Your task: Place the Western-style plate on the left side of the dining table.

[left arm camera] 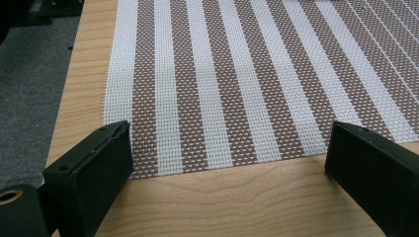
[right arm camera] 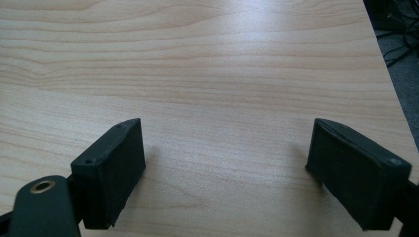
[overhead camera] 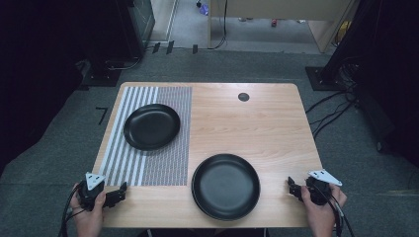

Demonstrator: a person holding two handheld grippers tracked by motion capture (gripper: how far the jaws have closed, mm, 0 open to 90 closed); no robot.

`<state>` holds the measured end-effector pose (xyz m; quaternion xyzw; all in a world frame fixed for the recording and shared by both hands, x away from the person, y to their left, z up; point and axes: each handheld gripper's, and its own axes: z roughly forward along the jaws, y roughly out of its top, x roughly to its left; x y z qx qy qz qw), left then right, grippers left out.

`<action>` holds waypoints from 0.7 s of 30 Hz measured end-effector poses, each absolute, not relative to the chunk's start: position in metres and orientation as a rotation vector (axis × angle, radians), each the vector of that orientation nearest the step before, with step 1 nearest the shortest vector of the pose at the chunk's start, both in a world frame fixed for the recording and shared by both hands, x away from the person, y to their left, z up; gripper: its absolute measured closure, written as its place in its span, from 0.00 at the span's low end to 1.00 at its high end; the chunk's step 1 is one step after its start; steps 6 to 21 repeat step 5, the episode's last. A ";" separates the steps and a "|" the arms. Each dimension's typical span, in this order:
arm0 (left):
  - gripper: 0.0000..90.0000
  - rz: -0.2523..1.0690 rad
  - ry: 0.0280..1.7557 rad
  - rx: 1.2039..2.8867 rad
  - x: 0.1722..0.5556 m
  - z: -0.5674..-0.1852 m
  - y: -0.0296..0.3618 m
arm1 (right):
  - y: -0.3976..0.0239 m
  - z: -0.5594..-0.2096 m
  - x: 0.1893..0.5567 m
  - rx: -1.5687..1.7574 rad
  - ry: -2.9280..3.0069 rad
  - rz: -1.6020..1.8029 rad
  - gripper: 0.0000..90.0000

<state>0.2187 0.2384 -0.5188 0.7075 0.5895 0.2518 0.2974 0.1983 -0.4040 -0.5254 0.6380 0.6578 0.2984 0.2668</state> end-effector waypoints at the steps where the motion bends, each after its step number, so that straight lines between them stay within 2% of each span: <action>1: 0.04 0.669 1.566 1.881 0.219 -0.519 0.238 | -0.404 -0.525 0.198 1.722 1.776 0.805 0.16; 21: 0.03 0.666 1.565 1.883 0.219 -0.519 0.238 | -0.404 -0.525 0.198 1.722 1.776 0.806 0.16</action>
